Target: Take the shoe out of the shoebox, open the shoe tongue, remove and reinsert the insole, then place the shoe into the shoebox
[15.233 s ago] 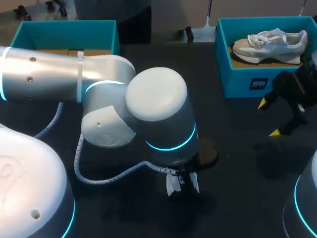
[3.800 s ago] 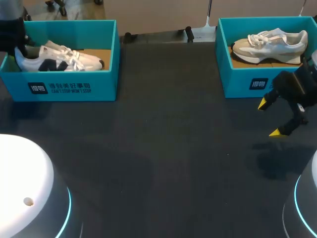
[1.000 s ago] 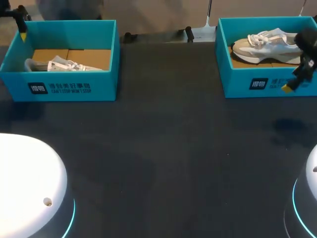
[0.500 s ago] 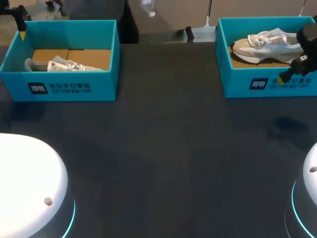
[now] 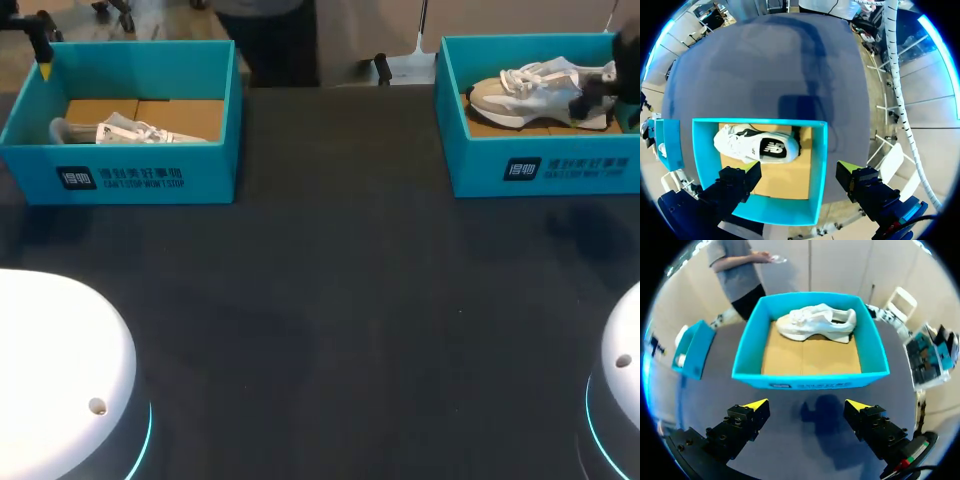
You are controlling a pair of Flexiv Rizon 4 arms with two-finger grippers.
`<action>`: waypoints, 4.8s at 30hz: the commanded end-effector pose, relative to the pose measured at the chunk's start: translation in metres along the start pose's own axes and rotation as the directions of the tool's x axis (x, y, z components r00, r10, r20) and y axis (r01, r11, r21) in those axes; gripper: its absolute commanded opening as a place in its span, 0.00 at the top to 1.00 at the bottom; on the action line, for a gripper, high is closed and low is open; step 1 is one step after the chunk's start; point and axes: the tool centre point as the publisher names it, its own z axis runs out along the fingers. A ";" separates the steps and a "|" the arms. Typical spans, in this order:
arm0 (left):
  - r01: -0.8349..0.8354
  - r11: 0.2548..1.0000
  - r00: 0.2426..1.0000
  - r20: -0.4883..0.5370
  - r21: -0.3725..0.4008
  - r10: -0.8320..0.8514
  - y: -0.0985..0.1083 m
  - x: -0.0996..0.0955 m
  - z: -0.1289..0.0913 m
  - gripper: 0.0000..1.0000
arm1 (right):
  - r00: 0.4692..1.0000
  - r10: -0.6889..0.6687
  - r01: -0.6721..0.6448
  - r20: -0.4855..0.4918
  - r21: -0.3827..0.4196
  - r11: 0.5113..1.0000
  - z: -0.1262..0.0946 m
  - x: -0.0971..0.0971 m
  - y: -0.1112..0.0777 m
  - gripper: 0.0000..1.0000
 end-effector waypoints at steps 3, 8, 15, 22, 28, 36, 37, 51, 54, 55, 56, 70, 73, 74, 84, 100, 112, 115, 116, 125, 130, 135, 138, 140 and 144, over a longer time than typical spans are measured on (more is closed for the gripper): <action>0.000 1.000 1.000 -0.002 -0.003 0.000 -0.002 0.000 0.000 0.00 | 0.998 0.032 -0.033 0.054 0.020 0.999 0.007 0.006 0.011 0.00; 0.000 1.000 1.000 -0.002 -0.003 0.000 -0.002 0.000 0.000 0.00 | 0.998 0.032 -0.033 0.054 0.020 0.999 0.007 0.006 0.011 0.00; 0.000 1.000 1.000 -0.002 -0.003 0.000 -0.002 0.000 0.000 0.00 | 0.995 0.071 -0.072 0.072 0.012 0.997 0.013 0.001 0.027 0.00; 0.000 1.000 1.000 -0.002 -0.003 0.000 -0.002 0.000 0.000 0.00 | 0.985 0.120 -0.125 0.124 0.038 0.991 0.025 -0.017 0.060 0.00; 0.000 1.000 1.000 -0.002 -0.003 0.000 -0.002 0.000 0.000 0.00 | 0.977 0.162 -0.172 0.136 0.066 0.983 0.039 -0.036 0.091 0.00; 0.000 1.000 1.000 -0.002 -0.003 0.000 -0.002 0.000 0.000 0.00 | 0.977 0.162 -0.172 0.136 0.066 0.983 0.039 -0.036 0.091 0.00; 0.000 1.000 1.000 -0.002 -0.003 0.000 -0.002 0.000 0.000 0.00 | 0.977 0.162 -0.172 0.136 0.066 0.983 0.039 -0.036 0.091 0.00; 0.000 1.000 1.000 -0.002 -0.003 0.000 -0.002 0.000 0.000 0.00 | 0.972 0.152 -0.170 0.179 0.087 0.982 0.073 -0.043 0.135 0.00; 0.000 1.000 1.000 -0.002 -0.003 0.000 -0.002 0.000 0.000 0.00 | 0.965 0.166 -0.189 0.204 0.097 0.977 0.086 -0.048 0.150 0.00; 0.000 1.000 1.000 -0.002 -0.003 0.000 -0.002 0.000 0.000 0.00 | 0.957 0.176 -0.204 0.230 0.103 0.974 0.091 -0.051 0.156 0.00; 0.000 1.000 1.000 -0.002 -0.003 0.000 -0.002 0.000 0.000 0.00 | 0.957 0.175 -0.202 0.230 0.099 0.974 0.092 -0.052 0.159 0.00; 0.000 1.000 1.000 -0.002 -0.003 0.000 -0.002 0.000 0.000 0.00 | 0.968 0.148 -0.187 0.204 0.185 0.965 0.108 -0.075 0.191 0.00; 0.000 1.000 1.000 -0.002 -0.003 0.000 -0.002 0.000 0.000 0.00 | 0.968 0.148 -0.187 0.204 0.185 0.965 0.108 -0.075 0.191 0.00; 0.000 1.000 1.000 -0.002 -0.003 0.000 -0.002 0.000 0.000 0.00 | 0.968 0.148 -0.187 0.204 0.185 0.965 0.108 -0.075 0.191 0.00; 0.000 1.000 1.000 -0.002 -0.003 0.000 -0.002 0.000 0.000 0.00 | 0.965 0.160 -0.202 0.208 0.198 0.959 0.132 -0.091 0.194 0.00; 0.000 1.000 1.000 -0.002 -0.003 0.000 -0.002 0.000 0.000 0.00 | 0.950 0.145 -0.196 0.278 0.167 0.966 0.169 -0.124 0.214 0.16; 0.000 1.000 1.000 -0.002 -0.003 0.000 -0.002 0.000 0.000 0.00 | 0.934 0.104 -0.173 0.341 0.181 0.968 0.188 -0.133 0.214 0.41; 0.000 1.000 1.000 -0.002 -0.003 0.000 -0.002 0.000 0.000 0.00 | 0.932 0.105 -0.177 0.346 0.182 0.967 0.191 -0.134 0.213 0.42; 0.000 1.000 1.000 -0.002 -0.003 0.000 -0.002 0.000 0.000 0.00 | 0.931 0.103 -0.178 0.351 0.187 0.966 0.194 -0.135 0.212 0.47; 0.000 1.000 1.000 -0.002 -0.003 0.000 -0.002 0.000 0.000 0.00 | 0.925 0.081 -0.169 0.372 0.210 0.963 0.210 -0.140 0.207 0.51; 0.000 1.000 1.000 -0.002 -0.003 0.000 -0.002 0.000 0.000 0.00 | 0.921 0.062 -0.163 0.384 0.235 0.958 0.216 -0.141 0.204 0.50; 0.000 1.000 1.000 -0.002 -0.003 0.000 -0.002 0.000 0.000 0.00 | 0.918 0.038 -0.149 0.394 0.256 0.955 0.223 -0.144 0.202 0.51; 0.000 1.000 1.000 -0.002 -0.003 0.000 -0.002 0.000 0.000 0.00 | 0.919 0.033 -0.148 0.393 0.266 0.953 0.224 -0.144 0.200 0.50; 0.000 1.000 1.000 -0.002 -0.003 0.000 -0.002 0.000 0.000 0.00 | 0.918 0.028 -0.147 0.396 0.273 0.951 0.227 -0.146 0.198 0.49; 0.000 1.000 1.000 -0.002 -0.003 0.000 -0.002 0.000 0.000 0.00 | 0.917 0.019 -0.145 0.398 0.288 0.947 0.231 -0.147 0.197 0.49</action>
